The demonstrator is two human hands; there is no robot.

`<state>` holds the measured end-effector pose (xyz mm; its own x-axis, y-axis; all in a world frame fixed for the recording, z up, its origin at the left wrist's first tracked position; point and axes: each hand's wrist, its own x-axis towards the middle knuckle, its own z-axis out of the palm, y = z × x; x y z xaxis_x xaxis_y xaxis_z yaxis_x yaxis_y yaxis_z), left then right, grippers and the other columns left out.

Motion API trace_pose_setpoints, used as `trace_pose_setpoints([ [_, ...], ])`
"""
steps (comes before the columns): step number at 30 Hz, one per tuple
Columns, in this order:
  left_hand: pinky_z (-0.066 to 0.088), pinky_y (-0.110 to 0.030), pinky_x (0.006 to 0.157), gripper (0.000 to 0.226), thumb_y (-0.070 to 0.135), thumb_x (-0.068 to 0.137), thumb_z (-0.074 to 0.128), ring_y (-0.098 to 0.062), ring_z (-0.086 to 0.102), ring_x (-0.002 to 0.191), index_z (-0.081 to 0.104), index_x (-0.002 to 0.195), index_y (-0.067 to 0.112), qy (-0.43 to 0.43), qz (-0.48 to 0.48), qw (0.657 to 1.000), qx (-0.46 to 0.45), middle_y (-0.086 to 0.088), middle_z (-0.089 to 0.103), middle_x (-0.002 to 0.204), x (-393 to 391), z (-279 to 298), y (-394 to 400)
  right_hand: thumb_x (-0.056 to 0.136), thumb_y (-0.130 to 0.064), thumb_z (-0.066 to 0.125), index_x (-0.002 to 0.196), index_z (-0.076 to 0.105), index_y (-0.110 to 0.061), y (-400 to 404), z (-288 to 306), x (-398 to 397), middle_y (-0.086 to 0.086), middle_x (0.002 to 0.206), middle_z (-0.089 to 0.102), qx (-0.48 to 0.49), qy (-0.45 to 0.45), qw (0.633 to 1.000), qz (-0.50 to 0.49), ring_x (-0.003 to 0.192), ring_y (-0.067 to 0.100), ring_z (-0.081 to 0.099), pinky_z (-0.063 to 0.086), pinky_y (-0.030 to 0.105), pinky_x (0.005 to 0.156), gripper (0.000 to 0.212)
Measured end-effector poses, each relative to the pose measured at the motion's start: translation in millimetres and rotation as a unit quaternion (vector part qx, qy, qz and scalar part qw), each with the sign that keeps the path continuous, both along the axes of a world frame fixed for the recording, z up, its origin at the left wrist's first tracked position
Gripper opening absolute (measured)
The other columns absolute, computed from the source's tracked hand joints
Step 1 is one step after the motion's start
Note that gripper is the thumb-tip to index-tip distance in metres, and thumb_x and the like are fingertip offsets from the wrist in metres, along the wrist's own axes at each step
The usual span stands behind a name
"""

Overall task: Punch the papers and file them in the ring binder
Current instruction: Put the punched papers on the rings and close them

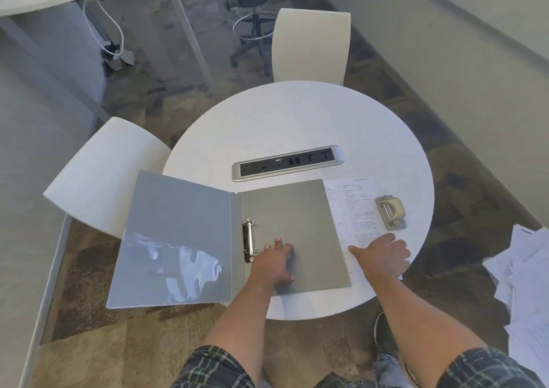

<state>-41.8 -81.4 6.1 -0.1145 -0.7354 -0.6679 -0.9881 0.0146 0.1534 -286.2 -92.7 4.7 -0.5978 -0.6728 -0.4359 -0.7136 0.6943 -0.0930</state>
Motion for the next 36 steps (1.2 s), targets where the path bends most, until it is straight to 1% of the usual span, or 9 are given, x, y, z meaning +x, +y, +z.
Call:
trace_pose_setpoints([
  [7,0.045,-0.050,0.111,0.081,0.039,0.085,0.079,-0.044,0.036,0.148,0.033,0.149,0.024,-0.041,-0.036,0.998,-0.009,-0.010,0.015,0.172,-3,-3,-8,0.067,-0.071,0.083,0.130,0.050,-0.005,-10,-4,-13,0.018,0.132,0.057,0.000,0.002,1.000,-0.013,0.124,0.035,0.058,0.049,0.046,0.106,0.096],
  [11,0.048,-0.048,0.107,0.078,0.041,0.083,0.080,-0.041,0.045,0.140,0.036,0.145,0.024,-0.042,-0.035,0.998,-0.017,-0.010,0.017,0.172,-2,-6,-9,0.064,-0.068,0.087,0.130,0.048,-0.004,-12,-9,-19,0.018,0.130,0.057,-0.020,-0.021,0.999,-0.018,0.123,0.036,0.058,0.049,0.047,0.106,0.099],
  [17,0.047,-0.050,0.108,0.079,0.042,0.083,0.081,-0.042,0.043,0.142,0.035,0.146,0.026,-0.046,-0.030,0.998,-0.018,-0.008,0.016,0.172,-3,-7,-8,0.061,-0.065,0.091,0.135,0.043,-0.006,-19,-9,-31,0.017,0.135,0.054,-0.001,-0.076,0.996,-0.044,0.129,0.034,0.053,0.044,0.048,0.110,0.106],
  [21,0.047,-0.050,0.107,0.079,0.042,0.083,0.081,-0.042,0.043,0.142,0.036,0.146,0.027,-0.049,-0.027,0.998,-0.023,-0.008,0.016,0.172,-4,-8,-8,0.064,-0.059,0.091,0.123,0.047,-0.014,-18,-11,-33,0.009,0.120,0.065,-0.028,-0.091,0.995,-0.036,0.114,0.032,0.064,0.047,0.050,0.103,0.086],
  [25,0.047,-0.050,0.108,0.079,0.042,0.082,0.082,-0.041,0.043,0.143,0.036,0.145,0.027,-0.048,-0.025,0.998,-0.023,-0.008,0.016,0.172,-4,-8,-6,0.077,-0.043,0.085,0.114,0.053,-0.021,-14,-18,-38,0.001,0.107,0.071,-0.089,-0.191,0.977,-0.040,0.092,0.029,0.072,0.058,0.049,0.086,0.053],
  [27,0.046,-0.049,0.108,0.079,0.042,0.082,0.081,-0.041,0.043,0.143,0.036,0.145,0.026,-0.050,-0.026,0.998,-0.024,-0.008,0.016,0.172,-4,-8,-6,0.085,-0.040,0.080,0.114,0.060,-0.021,-14,-20,-40,0.000,0.107,0.073,-0.128,-0.241,0.962,-0.028,0.086,0.025,0.072,0.060,0.039,0.071,0.039],
  [30,0.046,-0.050,0.109,0.078,0.042,0.084,0.080,-0.041,0.041,0.144,0.035,0.145,0.026,-0.053,-0.029,0.998,-0.023,-0.009,0.015,0.172,-4,-8,-6,0.095,-0.037,0.072,0.115,0.062,-0.021,-19,-19,-43,0.000,0.106,0.073,-0.158,-0.279,0.947,0.008,0.075,0.014,0.067,0.047,0.024,0.056,0.028],
  [32,0.046,-0.051,0.109,0.077,0.042,0.084,0.080,-0.041,0.042,0.143,0.035,0.145,0.026,-0.054,-0.029,0.998,-0.025,-0.008,0.015,0.172,-5,-8,-6,0.098,-0.036,0.068,0.114,0.065,-0.020,-21,-18,-45,-0.003,0.101,0.073,-0.165,-0.287,0.943,0.026,0.073,0.008,0.066,0.046,0.023,0.056,0.023],
  [36,0.046,-0.052,0.109,0.077,0.042,0.084,0.080,-0.040,0.041,0.143,0.036,0.145,0.026,-0.050,-0.031,0.998,-0.030,-0.008,0.016,0.172,-5,-7,-4,0.100,-0.035,0.063,0.110,0.067,-0.024,-23,-12,-49,-0.010,0.092,0.073,-0.187,-0.299,0.935,0.035,0.076,0.011,0.071,0.054,0.028,0.061,0.015],
])
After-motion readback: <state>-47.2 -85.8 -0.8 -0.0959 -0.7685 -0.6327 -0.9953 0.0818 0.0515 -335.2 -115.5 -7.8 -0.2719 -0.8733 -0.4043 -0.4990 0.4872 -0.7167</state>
